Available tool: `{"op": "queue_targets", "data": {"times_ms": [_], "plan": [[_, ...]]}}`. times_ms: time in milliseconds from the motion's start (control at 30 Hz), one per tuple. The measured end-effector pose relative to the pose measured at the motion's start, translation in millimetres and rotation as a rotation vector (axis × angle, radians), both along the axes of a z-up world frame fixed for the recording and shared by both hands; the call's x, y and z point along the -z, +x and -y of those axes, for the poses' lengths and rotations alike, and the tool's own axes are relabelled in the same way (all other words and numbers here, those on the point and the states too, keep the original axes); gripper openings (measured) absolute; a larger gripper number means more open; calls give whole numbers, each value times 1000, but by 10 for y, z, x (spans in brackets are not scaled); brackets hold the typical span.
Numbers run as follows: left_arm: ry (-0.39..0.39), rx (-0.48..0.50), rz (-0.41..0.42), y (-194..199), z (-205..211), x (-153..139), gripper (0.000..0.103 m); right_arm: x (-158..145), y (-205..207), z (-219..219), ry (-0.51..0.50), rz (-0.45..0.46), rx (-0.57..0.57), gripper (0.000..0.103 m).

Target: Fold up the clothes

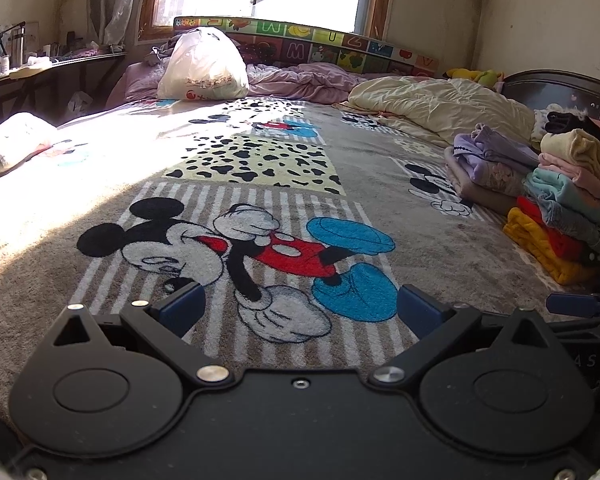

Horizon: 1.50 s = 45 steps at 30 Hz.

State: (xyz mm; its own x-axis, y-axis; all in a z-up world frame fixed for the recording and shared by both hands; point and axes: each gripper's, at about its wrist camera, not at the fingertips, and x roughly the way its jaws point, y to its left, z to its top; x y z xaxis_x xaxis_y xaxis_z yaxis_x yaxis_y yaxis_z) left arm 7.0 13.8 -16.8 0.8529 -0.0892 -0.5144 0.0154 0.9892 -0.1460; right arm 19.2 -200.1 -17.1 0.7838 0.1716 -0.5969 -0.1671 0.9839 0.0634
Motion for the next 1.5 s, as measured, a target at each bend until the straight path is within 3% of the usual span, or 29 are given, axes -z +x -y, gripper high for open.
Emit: {"op": "queue_targets", "data": {"times_ms": [233,467,733,933,1100,1267,1367,1400,1500], "plan": [[17,-87,-8,88,-214,-70,103,12,48,-71,14,-5,-19,103],[-77,-256,4,284,-885,-262,103,-69,223,-358,38,6,-167,103],[-97,-473,76,597,-1800,-549,103,-168,676,-853,25,57,-271,103],[-72,-670,198,808,-2533,-607,103,-177,1077,-1178,94,156,-305,103],[-68,-803,277,1062,-3175,-416,102,65,1426,-1506,196,196,-325,103],[-144,-874,329,1246,-3767,-114,102,504,1710,-1724,322,175,-254,103],[-148,-887,370,1367,-4049,40,102,729,1799,-1697,378,117,-209,103],[-148,-890,378,1404,-4125,82,101,765,1786,-1610,442,135,-201,103],[-163,-922,373,1595,-4413,216,99,847,1755,-1522,503,159,-199,103]]}}
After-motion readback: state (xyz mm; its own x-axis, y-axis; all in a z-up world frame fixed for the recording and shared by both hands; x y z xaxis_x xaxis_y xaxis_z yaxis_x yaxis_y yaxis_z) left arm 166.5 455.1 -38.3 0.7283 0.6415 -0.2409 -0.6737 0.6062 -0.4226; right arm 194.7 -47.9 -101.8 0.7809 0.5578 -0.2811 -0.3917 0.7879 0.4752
